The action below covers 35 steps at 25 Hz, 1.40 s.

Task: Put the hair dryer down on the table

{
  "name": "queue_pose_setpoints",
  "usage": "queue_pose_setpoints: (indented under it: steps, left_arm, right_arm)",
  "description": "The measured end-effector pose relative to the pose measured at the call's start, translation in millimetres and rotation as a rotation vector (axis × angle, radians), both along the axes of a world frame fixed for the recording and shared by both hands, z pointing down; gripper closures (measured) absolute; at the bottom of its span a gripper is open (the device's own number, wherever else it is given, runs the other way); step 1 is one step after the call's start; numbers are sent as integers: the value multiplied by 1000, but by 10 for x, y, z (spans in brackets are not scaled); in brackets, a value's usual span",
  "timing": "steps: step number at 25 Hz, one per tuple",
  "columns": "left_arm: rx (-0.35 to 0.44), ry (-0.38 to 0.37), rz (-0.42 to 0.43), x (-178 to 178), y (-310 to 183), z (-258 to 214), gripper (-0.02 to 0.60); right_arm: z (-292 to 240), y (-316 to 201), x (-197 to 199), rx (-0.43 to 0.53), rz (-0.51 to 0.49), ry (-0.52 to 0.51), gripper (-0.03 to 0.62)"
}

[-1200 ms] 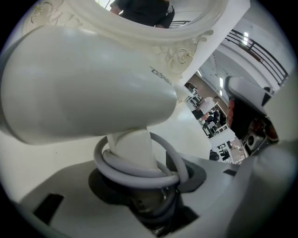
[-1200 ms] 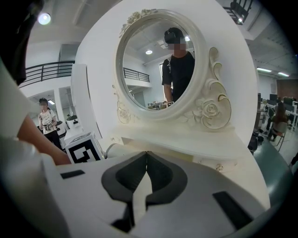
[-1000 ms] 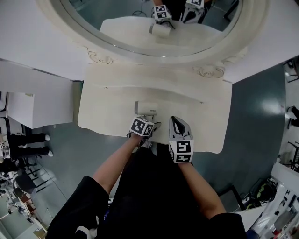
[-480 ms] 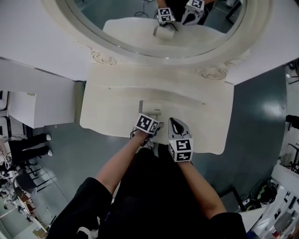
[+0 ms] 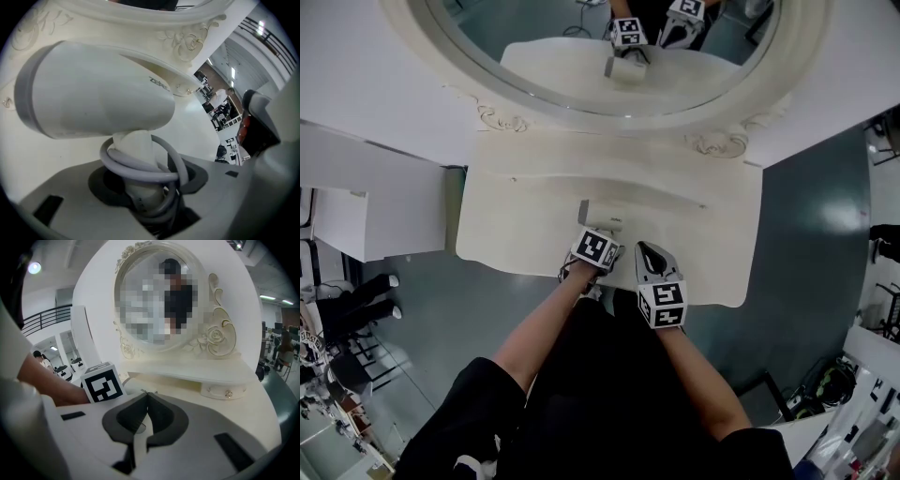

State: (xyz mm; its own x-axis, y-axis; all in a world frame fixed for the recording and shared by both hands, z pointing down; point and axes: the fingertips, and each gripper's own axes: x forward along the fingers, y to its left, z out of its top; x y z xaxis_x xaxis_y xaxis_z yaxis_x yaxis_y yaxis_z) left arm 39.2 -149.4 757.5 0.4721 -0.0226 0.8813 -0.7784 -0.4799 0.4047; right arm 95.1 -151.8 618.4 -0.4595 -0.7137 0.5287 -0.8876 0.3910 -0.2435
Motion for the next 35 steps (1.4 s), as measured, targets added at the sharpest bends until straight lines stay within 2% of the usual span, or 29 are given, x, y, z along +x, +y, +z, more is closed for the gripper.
queue_pose_setpoints:
  steps: [11, 18, 29, 35]
  left_arm:
    - [71, -33, -45, -17, -96, -15, 282]
    - [101, -18, -60, -77, -120, -106, 262]
    - [154, 143, -99, -53, -23, -467, 261]
    - [266, 213, -141, -174, 23, -864, 262]
  right_arm:
    - [41, 48, 151, -12, 25, -24, 577]
    - [23, 53, 177, 3, 18, -19, 577]
    - [-105, 110, 158, 50, 36, -30, 577]
    - [-254, 182, 54, 78, 51, -22, 577]
